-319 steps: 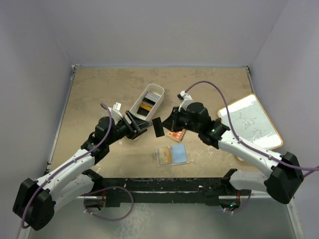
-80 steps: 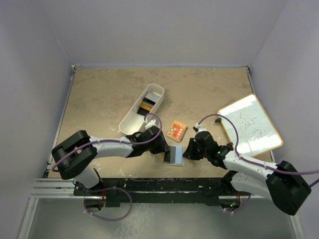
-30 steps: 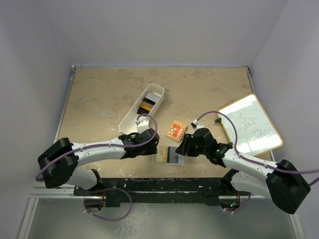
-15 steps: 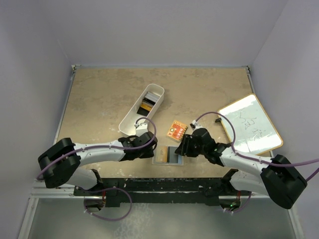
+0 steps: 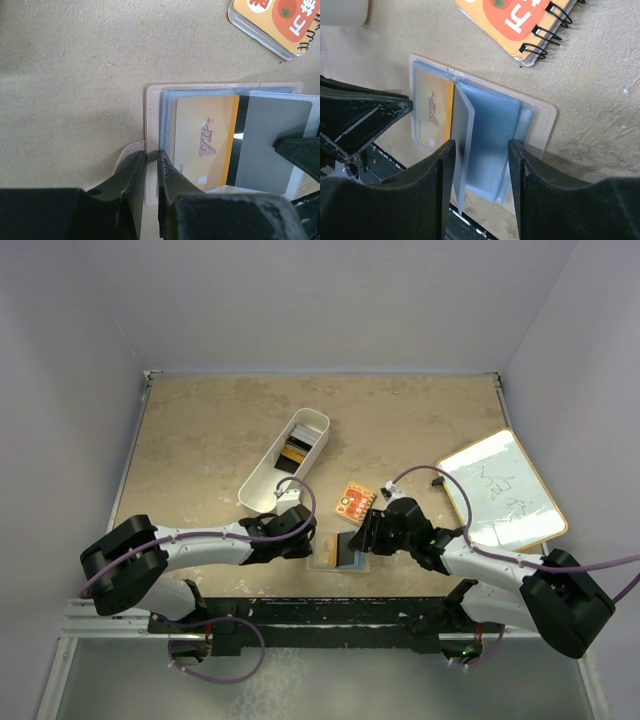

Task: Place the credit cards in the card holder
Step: Turn over the card slot in the card holder.

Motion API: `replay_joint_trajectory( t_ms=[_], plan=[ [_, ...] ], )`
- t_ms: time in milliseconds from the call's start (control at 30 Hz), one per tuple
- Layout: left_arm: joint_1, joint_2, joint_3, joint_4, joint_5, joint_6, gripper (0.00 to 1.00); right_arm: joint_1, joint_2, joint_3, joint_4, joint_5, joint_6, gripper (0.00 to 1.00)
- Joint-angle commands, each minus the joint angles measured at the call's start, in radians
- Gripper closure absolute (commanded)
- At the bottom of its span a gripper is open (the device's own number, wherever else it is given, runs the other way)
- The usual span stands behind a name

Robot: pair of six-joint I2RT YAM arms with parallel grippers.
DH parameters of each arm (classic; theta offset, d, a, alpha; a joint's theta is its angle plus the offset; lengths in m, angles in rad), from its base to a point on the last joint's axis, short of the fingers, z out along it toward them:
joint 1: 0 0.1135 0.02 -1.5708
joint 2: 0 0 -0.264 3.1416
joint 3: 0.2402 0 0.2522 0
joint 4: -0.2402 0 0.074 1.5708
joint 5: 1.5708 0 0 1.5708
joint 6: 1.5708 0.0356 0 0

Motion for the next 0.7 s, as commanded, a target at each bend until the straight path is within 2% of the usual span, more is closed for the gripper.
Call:
replay_joint_trajectory(
  t_ms=[0,300,667],
  plan=[
    [-0.001,0.017,-0.008,0.066,0.038,0.010,0.89,0.003,0.015,-0.006,0.055,-0.036,0.021,0.51],
    [0.000,0.026,-0.001,0.064,0.036,0.012,0.90,0.002,-0.014,0.020,0.039,-0.043,0.009,0.51],
    [-0.001,0.042,0.005,0.066,0.040,0.010,0.90,0.004,-0.006,0.016,0.142,-0.122,0.011,0.45]
  ],
)
